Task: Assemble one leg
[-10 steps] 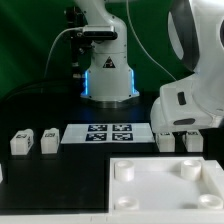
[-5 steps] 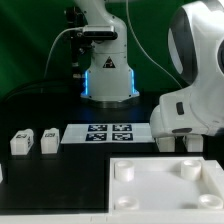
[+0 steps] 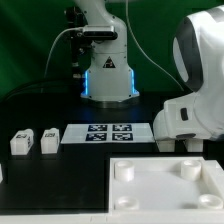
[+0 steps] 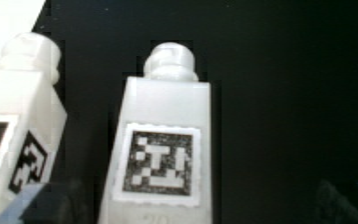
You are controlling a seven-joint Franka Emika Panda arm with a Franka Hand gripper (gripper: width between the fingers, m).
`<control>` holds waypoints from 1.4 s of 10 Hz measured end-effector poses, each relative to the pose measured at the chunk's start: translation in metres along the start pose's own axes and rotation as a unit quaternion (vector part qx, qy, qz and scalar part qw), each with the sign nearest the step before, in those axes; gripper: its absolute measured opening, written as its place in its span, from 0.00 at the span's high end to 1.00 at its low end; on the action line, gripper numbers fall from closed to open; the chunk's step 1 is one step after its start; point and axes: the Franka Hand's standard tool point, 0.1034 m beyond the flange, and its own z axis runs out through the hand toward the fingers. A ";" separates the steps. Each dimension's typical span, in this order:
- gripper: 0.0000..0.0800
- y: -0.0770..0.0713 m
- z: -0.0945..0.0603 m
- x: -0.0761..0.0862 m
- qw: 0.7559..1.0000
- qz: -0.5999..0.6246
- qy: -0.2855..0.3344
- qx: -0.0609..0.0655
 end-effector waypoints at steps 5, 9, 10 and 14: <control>0.64 0.000 0.001 0.000 1.000 0.000 -0.001 0.000; 0.64 0.000 0.001 0.000 1.000 0.000 -0.001 0.000; 0.64 0.000 0.001 0.000 1.000 0.000 -0.001 0.000; 0.64 0.012 -0.040 -0.013 1.000 -0.029 0.011 0.005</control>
Offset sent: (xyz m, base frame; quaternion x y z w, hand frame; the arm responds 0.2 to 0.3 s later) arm 0.0000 0.0000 0.0000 0.0000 0.0000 0.0000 1.0000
